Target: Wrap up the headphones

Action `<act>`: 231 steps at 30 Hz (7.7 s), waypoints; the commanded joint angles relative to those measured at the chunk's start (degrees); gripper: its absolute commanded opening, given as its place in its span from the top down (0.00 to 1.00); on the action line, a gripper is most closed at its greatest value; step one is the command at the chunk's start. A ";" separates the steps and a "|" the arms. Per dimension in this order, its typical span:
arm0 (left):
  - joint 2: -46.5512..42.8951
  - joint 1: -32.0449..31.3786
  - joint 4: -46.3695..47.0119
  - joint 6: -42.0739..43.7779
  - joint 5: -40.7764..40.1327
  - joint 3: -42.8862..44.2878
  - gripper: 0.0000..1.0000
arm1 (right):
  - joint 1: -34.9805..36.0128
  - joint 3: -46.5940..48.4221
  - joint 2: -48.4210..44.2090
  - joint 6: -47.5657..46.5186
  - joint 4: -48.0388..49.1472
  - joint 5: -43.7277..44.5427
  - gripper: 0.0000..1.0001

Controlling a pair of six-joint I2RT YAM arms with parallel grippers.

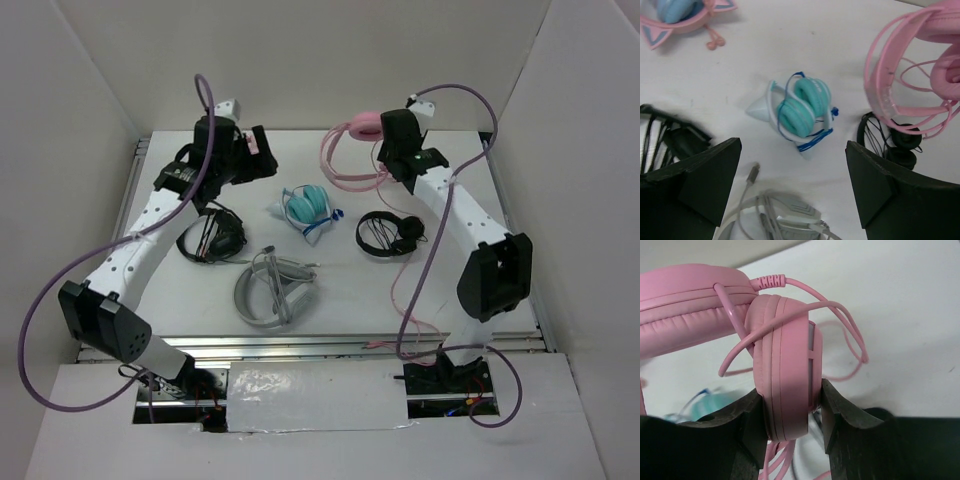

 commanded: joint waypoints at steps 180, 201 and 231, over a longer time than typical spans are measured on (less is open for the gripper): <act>5.15 -9.25 -4.93 4.73 -34.41 32.04 1.00 | 10.54 -52.56 -57.81 37.60 -18.68 12.90 1.00; 7.36 24.50 -6.69 3.78 -19.47 41.99 1.00 | -41.76 -52.58 -38.55 28.64 -7.15 -3.32 1.00; 3.56 12.21 -5.35 11.95 2.69 33.53 1.00 | 7.44 -60.15 -55.61 -26.44 31.51 -32.49 0.00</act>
